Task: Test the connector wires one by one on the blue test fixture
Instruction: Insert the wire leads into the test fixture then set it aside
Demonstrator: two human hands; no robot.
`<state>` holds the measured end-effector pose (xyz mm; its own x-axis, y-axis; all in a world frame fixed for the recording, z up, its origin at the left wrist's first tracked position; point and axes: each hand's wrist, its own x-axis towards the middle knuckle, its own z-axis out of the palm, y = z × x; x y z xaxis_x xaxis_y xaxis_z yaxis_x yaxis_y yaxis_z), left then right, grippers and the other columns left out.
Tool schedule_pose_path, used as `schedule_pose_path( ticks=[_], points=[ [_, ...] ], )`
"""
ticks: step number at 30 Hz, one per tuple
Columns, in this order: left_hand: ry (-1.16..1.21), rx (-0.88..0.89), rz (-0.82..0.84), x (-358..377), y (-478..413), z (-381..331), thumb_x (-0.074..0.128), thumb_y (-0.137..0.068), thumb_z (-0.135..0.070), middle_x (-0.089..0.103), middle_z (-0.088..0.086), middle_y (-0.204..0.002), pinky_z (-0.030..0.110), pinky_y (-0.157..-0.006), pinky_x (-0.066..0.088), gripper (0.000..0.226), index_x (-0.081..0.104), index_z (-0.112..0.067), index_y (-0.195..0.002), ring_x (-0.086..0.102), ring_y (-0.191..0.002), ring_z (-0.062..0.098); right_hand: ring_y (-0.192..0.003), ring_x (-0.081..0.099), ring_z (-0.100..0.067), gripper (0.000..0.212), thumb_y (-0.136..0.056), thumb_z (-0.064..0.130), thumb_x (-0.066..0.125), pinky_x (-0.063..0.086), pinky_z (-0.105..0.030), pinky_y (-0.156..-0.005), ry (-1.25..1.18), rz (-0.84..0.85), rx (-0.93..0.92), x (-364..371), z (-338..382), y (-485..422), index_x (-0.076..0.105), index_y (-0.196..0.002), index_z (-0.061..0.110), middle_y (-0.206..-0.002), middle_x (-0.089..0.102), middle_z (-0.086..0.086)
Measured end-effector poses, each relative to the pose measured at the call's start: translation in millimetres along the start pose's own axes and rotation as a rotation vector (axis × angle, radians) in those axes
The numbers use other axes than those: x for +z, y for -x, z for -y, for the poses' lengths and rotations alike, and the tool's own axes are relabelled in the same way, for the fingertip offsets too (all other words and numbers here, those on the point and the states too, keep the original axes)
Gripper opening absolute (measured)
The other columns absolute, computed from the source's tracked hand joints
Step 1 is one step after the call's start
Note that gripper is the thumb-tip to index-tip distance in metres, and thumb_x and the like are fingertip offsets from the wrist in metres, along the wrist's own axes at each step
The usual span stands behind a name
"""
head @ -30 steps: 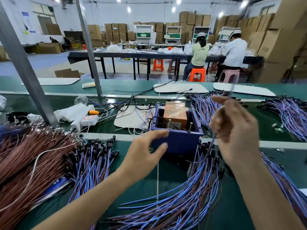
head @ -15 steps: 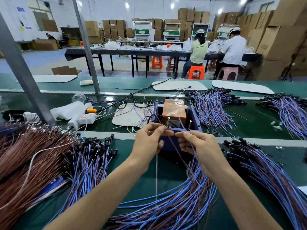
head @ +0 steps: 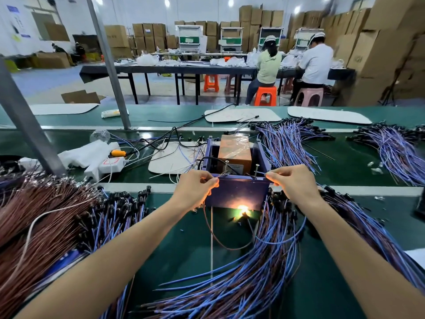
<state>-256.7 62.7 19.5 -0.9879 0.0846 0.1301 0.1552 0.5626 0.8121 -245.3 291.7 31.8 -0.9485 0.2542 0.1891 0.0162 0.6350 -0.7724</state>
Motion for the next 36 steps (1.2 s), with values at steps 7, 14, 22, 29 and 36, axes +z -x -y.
schedule_pose_path(
  ticks=[7, 14, 22, 29, 36],
  points=[
    [-0.037, -0.019, -0.020, -2, -6, -2, 0.062, -0.091, -0.028, 0.056, -0.004, -0.052, 0.009, -0.040, 0.032, 0.023, 0.076, -0.015, -0.080, 0.044, -0.038, 0.000, -0.080, 0.065, -0.016, 0.018, -0.083, 0.030, 0.073, 0.051, -0.033, -0.081, -0.002, -0.031, -0.001, 4, -5, -3, 0.078, -0.092, 0.015, -0.071, 0.066, 0.007],
    [-0.022, -0.029, -0.034, -2, -2, -5, 0.062, -0.091, -0.025, 0.055, -0.006, -0.049, 0.007, -0.040, 0.032, 0.022, 0.075, -0.013, -0.076, 0.047, -0.039, -0.002, -0.081, 0.066, -0.018, 0.017, -0.085, 0.027, 0.071, 0.050, -0.033, -0.079, -0.033, 0.000, 0.008, 2, -2, 3, 0.077, -0.093, 0.014, -0.074, 0.068, 0.003],
    [0.674, -0.165, 0.236, 3, 62, -10, 0.064, -0.087, -0.013, 0.065, 0.001, -0.061, 0.016, -0.044, 0.046, 0.010, 0.073, -0.010, -0.085, 0.051, -0.043, 0.005, -0.058, 0.062, -0.002, 0.020, -0.086, 0.003, 0.065, 0.043, -0.010, -0.056, -0.376, 0.273, -0.172, 15, 37, 96, 0.065, -0.090, 0.023, -0.063, 0.069, 0.004],
    [1.016, -0.184, 0.252, -12, 96, -6, 0.071, -0.063, -0.016, 0.066, 0.007, -0.069, 0.019, -0.055, 0.054, 0.025, 0.077, -0.011, -0.086, 0.060, -0.053, 0.008, -0.048, 0.046, -0.011, 0.013, -0.091, 0.014, 0.063, 0.034, -0.018, -0.045, -0.599, 0.437, -0.096, 32, 39, 117, 0.053, -0.082, 0.012, -0.059, 0.064, -0.004],
    [1.120, -0.185, -0.021, -36, 101, -7, 0.069, -0.059, -0.014, 0.066, 0.005, -0.062, 0.016, -0.046, 0.052, 0.010, 0.076, -0.010, -0.065, 0.059, -0.046, 0.005, -0.070, 0.051, -0.006, 0.010, -0.089, 0.032, 0.066, 0.042, -0.017, -0.067, -0.282, 0.755, -0.276, 39, 24, 115, 0.068, -0.096, 0.025, -0.077, 0.063, 0.007]
  ],
)
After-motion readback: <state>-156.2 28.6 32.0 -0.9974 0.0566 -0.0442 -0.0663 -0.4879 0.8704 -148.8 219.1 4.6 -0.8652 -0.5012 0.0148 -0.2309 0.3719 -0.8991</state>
